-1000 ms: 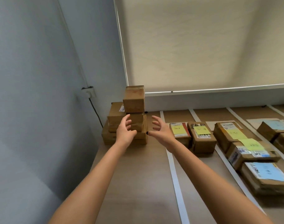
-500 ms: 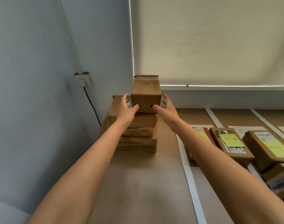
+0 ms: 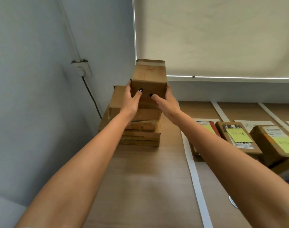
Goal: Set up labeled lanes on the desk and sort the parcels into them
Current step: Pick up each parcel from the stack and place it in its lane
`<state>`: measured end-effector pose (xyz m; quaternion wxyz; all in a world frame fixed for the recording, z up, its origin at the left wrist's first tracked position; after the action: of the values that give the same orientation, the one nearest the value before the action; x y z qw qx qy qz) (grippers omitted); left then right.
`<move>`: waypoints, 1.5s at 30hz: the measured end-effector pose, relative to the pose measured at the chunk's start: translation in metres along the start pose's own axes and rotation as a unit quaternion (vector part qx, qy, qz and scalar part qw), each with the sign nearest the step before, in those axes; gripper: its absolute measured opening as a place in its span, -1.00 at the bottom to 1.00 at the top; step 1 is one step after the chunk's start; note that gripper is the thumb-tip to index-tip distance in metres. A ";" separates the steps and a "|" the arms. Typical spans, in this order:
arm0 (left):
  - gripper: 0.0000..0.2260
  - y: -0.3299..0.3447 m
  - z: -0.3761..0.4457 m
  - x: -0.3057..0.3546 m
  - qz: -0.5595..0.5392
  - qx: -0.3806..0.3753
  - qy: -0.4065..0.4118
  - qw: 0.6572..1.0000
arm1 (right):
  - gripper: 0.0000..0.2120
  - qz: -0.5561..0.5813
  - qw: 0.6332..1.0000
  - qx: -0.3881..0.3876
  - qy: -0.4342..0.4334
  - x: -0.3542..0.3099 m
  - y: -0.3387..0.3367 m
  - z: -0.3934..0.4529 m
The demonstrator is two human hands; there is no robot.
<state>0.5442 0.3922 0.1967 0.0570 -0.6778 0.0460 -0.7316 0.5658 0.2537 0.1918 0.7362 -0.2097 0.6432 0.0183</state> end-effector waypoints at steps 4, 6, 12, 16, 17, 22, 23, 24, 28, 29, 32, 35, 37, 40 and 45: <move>-0.54 -0.001 -0.035 0.043 0.029 0.004 0.024 0.999 | -0.37 -0.010 1.000 0.013 -0.023 -0.038 -0.006 -0.033; -0.54 0.001 -0.057 0.065 0.038 0.009 0.035 0.999 | -0.34 -0.016 0.999 0.024 -0.035 -0.059 -0.011 -0.053; -0.53 0.018 -0.130 0.116 0.046 0.004 0.072 0.996 | -0.26 -0.050 0.995 0.060 -0.054 -0.108 -0.032 -0.132; -0.52 0.041 -0.184 0.141 0.065 -0.003 0.082 0.995 | -0.27 -0.052 0.994 0.072 -0.069 -0.126 -0.054 -0.193; -0.51 0.048 -0.198 0.147 0.067 -0.003 0.080 0.995 | -0.28 -0.049 0.993 0.073 -0.073 -0.131 -0.059 -0.210; -0.48 0.098 -0.271 0.168 0.053 -0.009 0.052 0.997 | -0.31 -0.035 0.993 0.068 -0.087 -0.142 -0.086 -0.293; -0.49 0.108 -0.285 0.170 0.051 -0.006 0.051 0.997 | -0.31 -0.035 0.993 0.065 -0.088 -0.143 -0.092 -0.308; -0.49 0.119 -0.300 0.172 0.045 -0.003 0.050 0.998 | -0.31 -0.034 0.994 0.059 -0.090 -0.143 -0.097 -0.324; -0.43 0.159 -0.351 0.180 0.021 0.010 0.037 0.999 | -0.32 -0.040 0.994 0.022 -0.099 -0.139 -0.118 -0.384; -0.39 0.169 -0.363 0.182 0.016 0.008 0.035 0.999 | -0.30 -0.048 0.994 0.014 -0.100 -0.137 -0.124 -0.397; -0.13 0.197 -0.394 0.188 0.025 -0.019 0.035 0.999 | -0.28 -0.059 0.992 -0.001 -0.110 -0.136 -0.145 -0.435; -0.03 0.217 -0.419 0.196 0.048 -0.028 0.041 0.998 | -0.34 -0.059 0.992 -0.001 -0.112 -0.139 -0.166 -0.470; -0.04 0.227 -0.430 0.199 0.053 -0.035 0.044 0.997 | -0.39 -0.058 0.992 0.012 -0.112 -0.142 -0.180 -0.488; -0.19 0.237 -0.443 0.206 0.049 -0.048 0.049 0.996 | -0.46 -0.065 0.991 0.030 -0.112 -0.145 -0.197 -0.509; -0.38 0.257 -0.453 0.209 0.049 -0.068 0.024 0.996 | -0.52 -0.057 0.992 0.060 -0.091 -0.146 -0.216 -0.530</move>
<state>0.0824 0.1033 0.3306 0.0455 -0.6593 0.1307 -0.7390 0.1071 -0.0835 0.3477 0.8025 -0.1990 0.5607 -0.0436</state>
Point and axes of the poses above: each hand's wrist, its own z-axis towards the middle knuckle, its own y-axis out of the palm, x = y × z, the point moved 7 cm from there along z, towards the middle knuckle, and after that the axes turned 14 degrees about -x, right-handed, at the moved point
